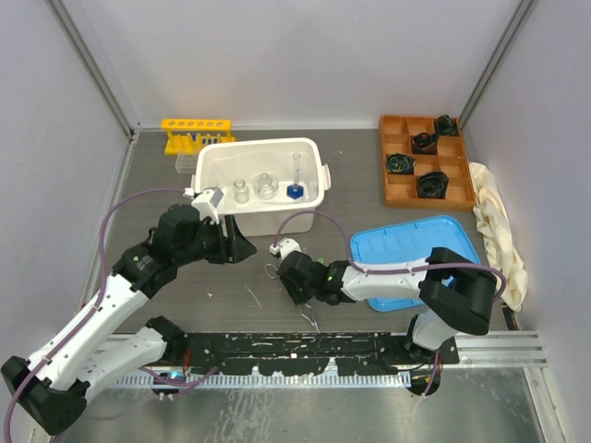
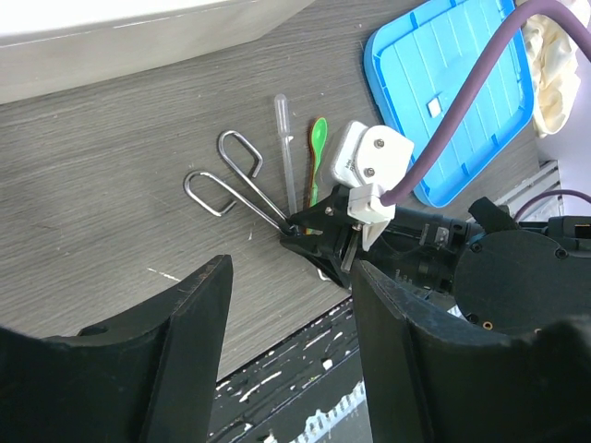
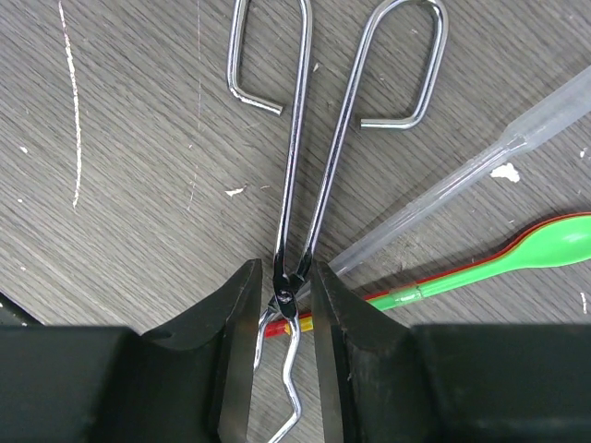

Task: Organize the chemistry lab equipment
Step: Pick up the chemistry item at the center of the board.

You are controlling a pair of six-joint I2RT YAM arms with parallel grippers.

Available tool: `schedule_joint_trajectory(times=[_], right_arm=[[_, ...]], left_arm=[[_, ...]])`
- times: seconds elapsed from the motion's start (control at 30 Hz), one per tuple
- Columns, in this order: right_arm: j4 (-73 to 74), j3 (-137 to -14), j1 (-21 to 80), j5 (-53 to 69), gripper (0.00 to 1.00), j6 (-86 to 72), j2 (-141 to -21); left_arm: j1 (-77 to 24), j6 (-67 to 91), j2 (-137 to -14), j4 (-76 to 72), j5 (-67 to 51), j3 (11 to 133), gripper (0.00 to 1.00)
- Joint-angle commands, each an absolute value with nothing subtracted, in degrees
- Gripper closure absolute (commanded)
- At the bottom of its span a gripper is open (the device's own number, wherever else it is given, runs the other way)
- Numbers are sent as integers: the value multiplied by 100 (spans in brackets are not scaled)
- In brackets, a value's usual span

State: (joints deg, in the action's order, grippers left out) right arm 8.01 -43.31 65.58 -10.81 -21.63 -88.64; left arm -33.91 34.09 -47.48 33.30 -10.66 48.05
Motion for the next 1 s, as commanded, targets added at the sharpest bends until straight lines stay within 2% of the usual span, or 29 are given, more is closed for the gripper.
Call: schedule_joint_trajectory(times=[0.0, 0.2, 0.83, 0.9, 0.97], right_arm=[[769, -4329, 6592, -1054, 66, -2267, -8962], [943, -4394, 6620, -1078, 62, -2230, -9038], [1068, -4627, 7021, -1072, 62, -2221, -9479], [1047, -4550, 7027, -1065, 67, -2267, -9466], [1054, -4536, 7025, -1070, 78, -2280, -9451]], left_arm=[[-3410, 3419, -4602, 3258, -956, 4950, 44], [-3410, 3408, -4570, 3322, -912, 4963, 44], [-3415, 3357, -4372, 3485, -733, 4919, 42], [-3410, 3370, -4314, 3516, -667, 4932, 42], [-3408, 3396, -4243, 3567, -556, 4982, 42]])
